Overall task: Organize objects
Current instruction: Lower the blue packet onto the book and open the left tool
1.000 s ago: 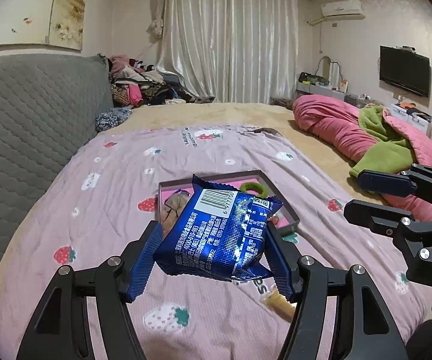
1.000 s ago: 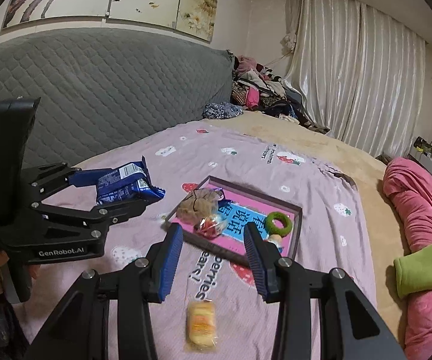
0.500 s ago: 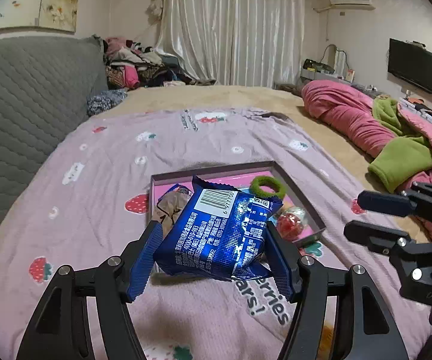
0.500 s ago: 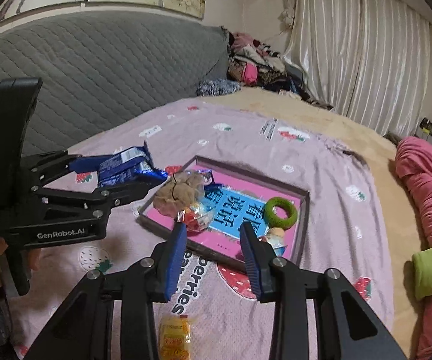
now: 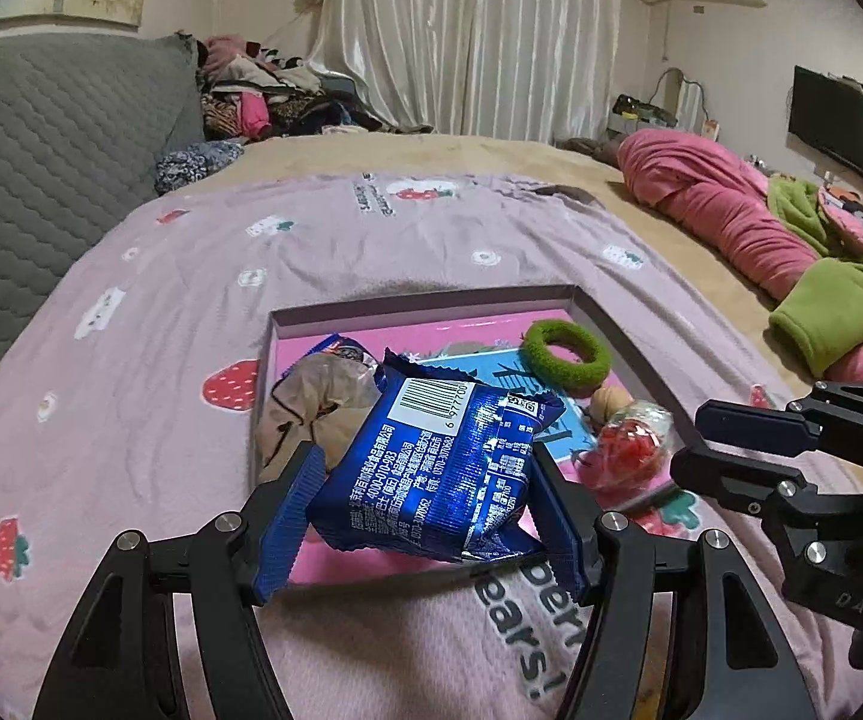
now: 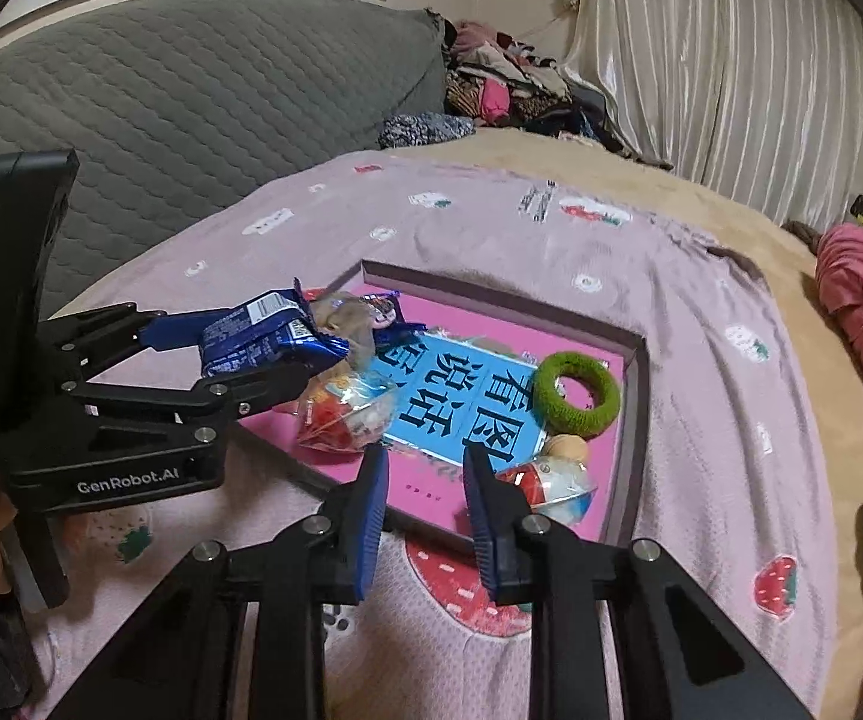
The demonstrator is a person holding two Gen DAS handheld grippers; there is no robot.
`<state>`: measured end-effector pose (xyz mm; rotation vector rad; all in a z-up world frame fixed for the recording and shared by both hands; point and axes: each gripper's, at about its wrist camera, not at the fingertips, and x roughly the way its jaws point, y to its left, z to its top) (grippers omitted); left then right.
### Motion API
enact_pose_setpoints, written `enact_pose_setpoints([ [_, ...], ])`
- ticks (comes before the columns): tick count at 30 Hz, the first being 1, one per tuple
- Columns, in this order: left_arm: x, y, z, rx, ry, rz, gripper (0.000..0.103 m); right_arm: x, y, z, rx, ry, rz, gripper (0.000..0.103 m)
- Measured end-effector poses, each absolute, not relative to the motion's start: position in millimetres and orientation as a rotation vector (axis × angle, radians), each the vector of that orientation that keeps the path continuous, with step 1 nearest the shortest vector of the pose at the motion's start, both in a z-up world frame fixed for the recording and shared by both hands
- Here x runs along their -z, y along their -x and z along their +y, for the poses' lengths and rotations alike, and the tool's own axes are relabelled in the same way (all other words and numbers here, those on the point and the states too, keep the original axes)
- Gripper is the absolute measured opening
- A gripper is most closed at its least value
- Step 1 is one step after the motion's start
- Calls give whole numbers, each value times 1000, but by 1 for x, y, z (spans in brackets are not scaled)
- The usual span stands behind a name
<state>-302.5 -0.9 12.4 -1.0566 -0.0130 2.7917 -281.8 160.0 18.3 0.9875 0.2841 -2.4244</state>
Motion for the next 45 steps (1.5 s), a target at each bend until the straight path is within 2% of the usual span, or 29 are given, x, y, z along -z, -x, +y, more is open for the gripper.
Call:
enact_pose_setpoints([
  [27, 44, 407, 33, -2786, 1208, 75, 69, 31, 367, 167, 2438, -1086, 237, 27],
  [36, 56, 417, 37, -2776, 1241, 86, 70, 41, 378, 169, 2442, -1114, 218, 27],
  [39, 57, 417, 35, -2778, 1250, 84, 70, 43, 380, 169, 2445, -1125, 219, 27],
  [42, 54, 416, 34, -2782, 1241, 76, 76, 41, 381, 170, 2453, -1121, 218, 27],
  [45, 49, 413, 32, -2787, 1231, 65, 78, 37, 381, 171, 2462, -1110, 210, 33],
])
